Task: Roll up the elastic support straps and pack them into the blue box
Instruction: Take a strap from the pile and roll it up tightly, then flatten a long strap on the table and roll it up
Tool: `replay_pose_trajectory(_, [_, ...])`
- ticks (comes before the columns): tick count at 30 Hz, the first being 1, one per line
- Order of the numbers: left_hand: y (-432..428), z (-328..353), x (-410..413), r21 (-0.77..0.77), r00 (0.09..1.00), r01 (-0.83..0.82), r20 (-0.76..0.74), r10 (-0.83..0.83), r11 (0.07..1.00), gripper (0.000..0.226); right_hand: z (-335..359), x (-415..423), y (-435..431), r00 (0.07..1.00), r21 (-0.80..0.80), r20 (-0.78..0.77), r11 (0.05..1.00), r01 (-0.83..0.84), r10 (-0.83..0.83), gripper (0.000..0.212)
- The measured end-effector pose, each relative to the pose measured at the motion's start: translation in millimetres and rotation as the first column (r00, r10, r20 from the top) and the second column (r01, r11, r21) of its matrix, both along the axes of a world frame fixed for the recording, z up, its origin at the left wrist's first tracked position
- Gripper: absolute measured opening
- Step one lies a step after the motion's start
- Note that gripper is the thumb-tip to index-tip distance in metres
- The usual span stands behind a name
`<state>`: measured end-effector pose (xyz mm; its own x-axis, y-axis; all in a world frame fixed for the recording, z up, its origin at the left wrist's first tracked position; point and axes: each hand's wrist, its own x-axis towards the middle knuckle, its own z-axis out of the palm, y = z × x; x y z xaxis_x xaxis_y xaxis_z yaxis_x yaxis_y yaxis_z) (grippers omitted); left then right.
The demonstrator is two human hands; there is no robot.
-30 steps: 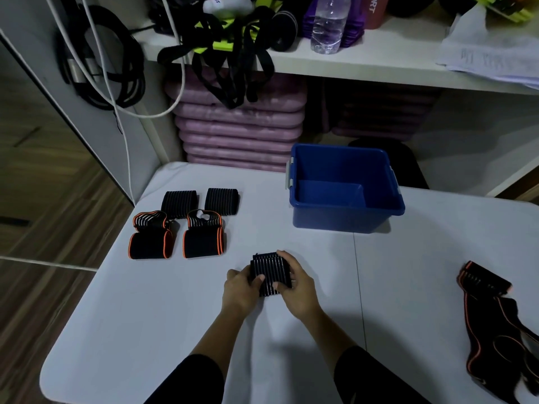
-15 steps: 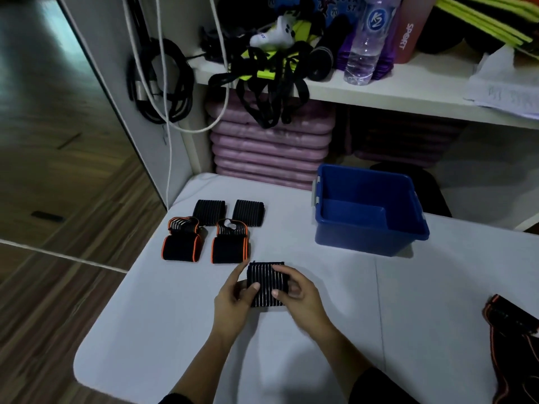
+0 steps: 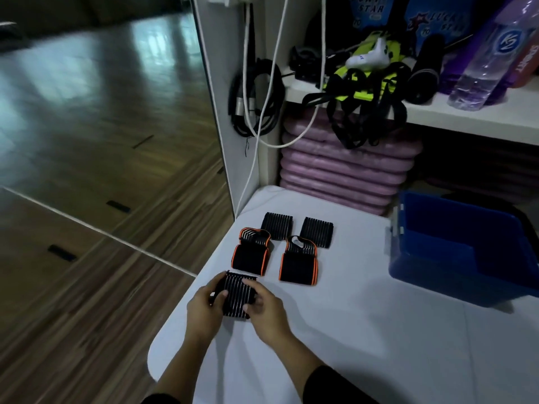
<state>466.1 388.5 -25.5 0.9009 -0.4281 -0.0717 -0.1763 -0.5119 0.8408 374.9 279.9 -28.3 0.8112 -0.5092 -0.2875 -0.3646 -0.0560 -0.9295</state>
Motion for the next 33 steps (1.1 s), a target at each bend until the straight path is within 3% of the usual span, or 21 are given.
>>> replay_pose_trajectory(6, [1,-24,18,0.173,0.99,0.065,0.115,-0.086,0.983,0.037,-31,15,3,0.995,-0.244,-0.096,0.969,-0.032,0.008,0.047])
replay_pose_trajectory(12, [5,-27,19,0.221,0.982,0.044,0.167,-0.083,0.974,0.033,-36,12,-2,0.998,-0.263,-0.056,0.965,-0.012,-0.003,0.045])
replay_pose_trajectory(18, [-1,-5,-3,0.217,0.948,-0.024,0.314,-0.047,0.976,0.027,-25,-11,-10,0.999,-0.325,-0.04,0.946,-0.002,-0.012,0.049])
replay_pose_trajectory(21, [-16,9,-24,0.142,0.946,0.065,0.305,-0.106,0.988,0.023,-16,-42,-20,0.998,-0.425,-0.044,0.905,0.02,-0.043,0.047])
replay_pose_trajectory(25, [-56,23,-66,0.023,0.942,0.25,0.227,-0.248,0.968,0.017,-7,-98,-41,0.977,-0.543,-0.051,0.827,0.147,-0.207,0.044])
replay_pose_trajectory(33, [-160,17,-199,0.048,0.826,0.551,0.111,-0.553,0.833,0.021,10,-251,-101,0.84,-0.631,-0.074,0.678,0.377,-0.537,0.041])
